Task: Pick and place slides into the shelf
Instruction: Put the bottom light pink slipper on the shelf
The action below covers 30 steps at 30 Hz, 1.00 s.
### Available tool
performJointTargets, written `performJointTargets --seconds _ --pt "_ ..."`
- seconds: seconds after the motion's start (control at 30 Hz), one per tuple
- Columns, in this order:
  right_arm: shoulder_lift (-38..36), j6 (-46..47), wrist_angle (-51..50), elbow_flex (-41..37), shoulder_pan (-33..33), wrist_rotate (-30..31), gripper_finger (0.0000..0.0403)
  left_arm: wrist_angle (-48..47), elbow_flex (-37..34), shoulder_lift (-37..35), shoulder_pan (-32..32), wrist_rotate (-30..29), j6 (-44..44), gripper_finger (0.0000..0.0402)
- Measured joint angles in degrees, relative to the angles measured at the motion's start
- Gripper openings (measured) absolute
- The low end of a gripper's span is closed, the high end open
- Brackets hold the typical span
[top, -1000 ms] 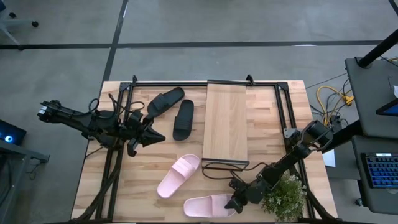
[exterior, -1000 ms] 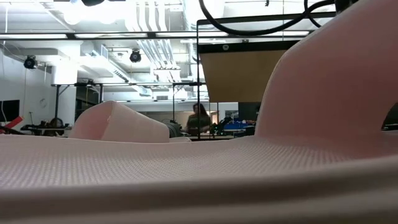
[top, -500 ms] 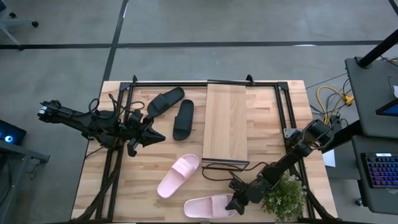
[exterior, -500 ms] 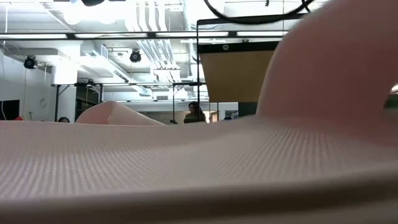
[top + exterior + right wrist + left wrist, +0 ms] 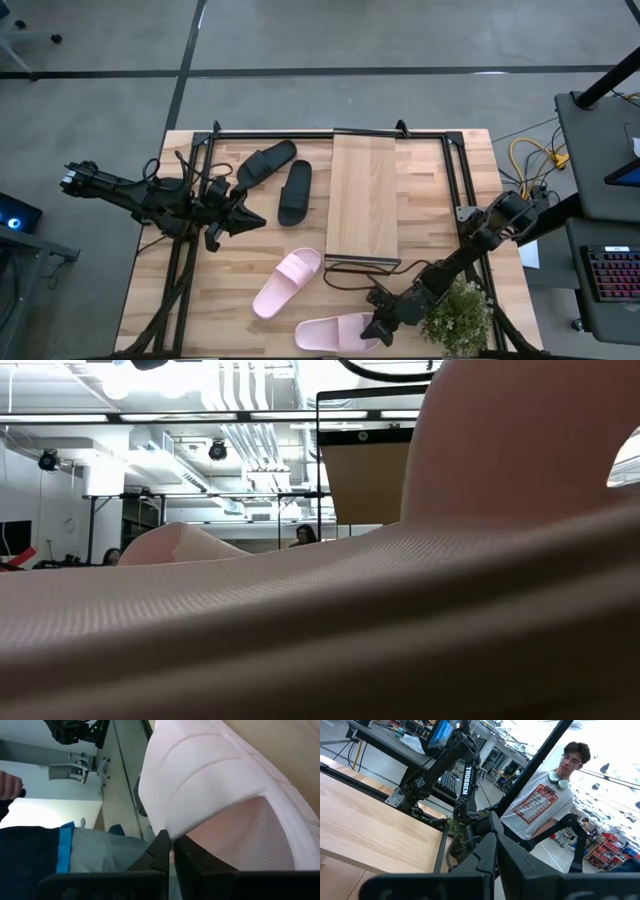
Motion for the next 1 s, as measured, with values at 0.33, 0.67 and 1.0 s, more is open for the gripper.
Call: performJointTargets --seconds 0.33,0.67,1.0 --pt "-1.16 -1.85 -0.48 -0.07 -0.15 -0.14 0.0008 -0.02 -0.02 0.06 0.0 -0.02 -0.07 0.0" --pt "-3.0 -3.1 -3.17 -0.11 -0.36 -1.45 0.0008 0.02 -0.02 0.23 0.0 -0.02 -0.04 0.0" --pt "-8.95 -7.36 -7.7 0.38 -3.02 -1.44 0.0008 0.1 0.04 1.52 0.0 -0.02 -0.07 0.0"
